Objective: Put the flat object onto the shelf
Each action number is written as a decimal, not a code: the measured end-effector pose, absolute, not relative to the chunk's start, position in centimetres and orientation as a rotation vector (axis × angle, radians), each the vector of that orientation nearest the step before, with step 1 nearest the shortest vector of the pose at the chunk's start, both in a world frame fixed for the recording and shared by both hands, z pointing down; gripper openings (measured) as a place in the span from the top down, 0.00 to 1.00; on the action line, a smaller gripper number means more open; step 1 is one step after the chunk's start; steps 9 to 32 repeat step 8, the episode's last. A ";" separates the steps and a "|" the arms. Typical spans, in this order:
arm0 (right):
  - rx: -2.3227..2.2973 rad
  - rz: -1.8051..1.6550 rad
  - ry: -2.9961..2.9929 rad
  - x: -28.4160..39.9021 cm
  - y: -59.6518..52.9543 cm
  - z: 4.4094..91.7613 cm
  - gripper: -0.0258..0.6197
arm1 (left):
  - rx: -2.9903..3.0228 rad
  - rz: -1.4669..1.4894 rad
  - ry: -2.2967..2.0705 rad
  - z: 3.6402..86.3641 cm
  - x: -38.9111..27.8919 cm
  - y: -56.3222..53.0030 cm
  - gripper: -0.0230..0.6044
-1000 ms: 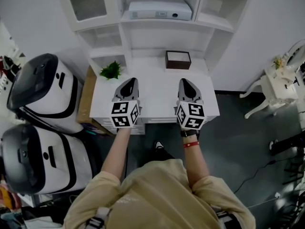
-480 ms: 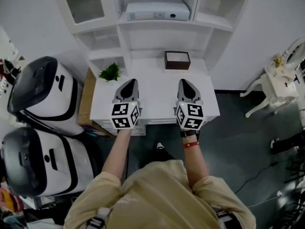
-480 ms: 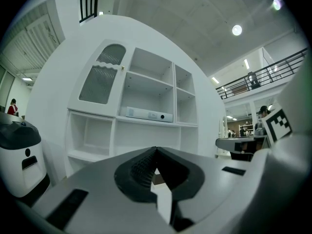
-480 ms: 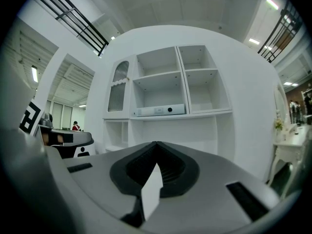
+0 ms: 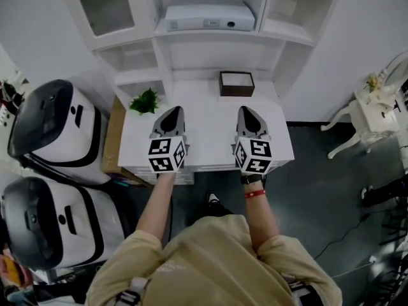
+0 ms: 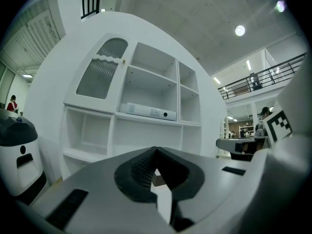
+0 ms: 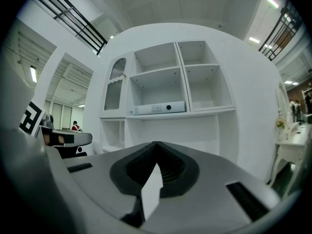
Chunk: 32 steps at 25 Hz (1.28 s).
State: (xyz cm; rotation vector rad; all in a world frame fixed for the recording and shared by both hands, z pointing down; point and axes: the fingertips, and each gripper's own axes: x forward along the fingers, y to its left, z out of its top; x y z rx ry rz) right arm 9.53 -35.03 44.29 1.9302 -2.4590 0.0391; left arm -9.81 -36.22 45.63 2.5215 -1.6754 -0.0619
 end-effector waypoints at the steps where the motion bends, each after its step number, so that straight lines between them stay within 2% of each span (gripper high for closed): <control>1: 1.929 0.043 -2.459 9.5 -35.4 44.4 0.92 | 2.521 -0.060 -1.674 45.7 -9.8 -36.7 0.93; 8: 1.894 0.100 -2.468 9.2 -38.0 46.4 0.92 | 2.507 -0.075 -1.641 46.8 -8.9 -39.9 0.93; 32: 1.894 0.100 -2.468 9.2 -38.0 46.4 0.92 | 2.507 -0.075 -1.641 46.8 -8.9 -39.9 0.93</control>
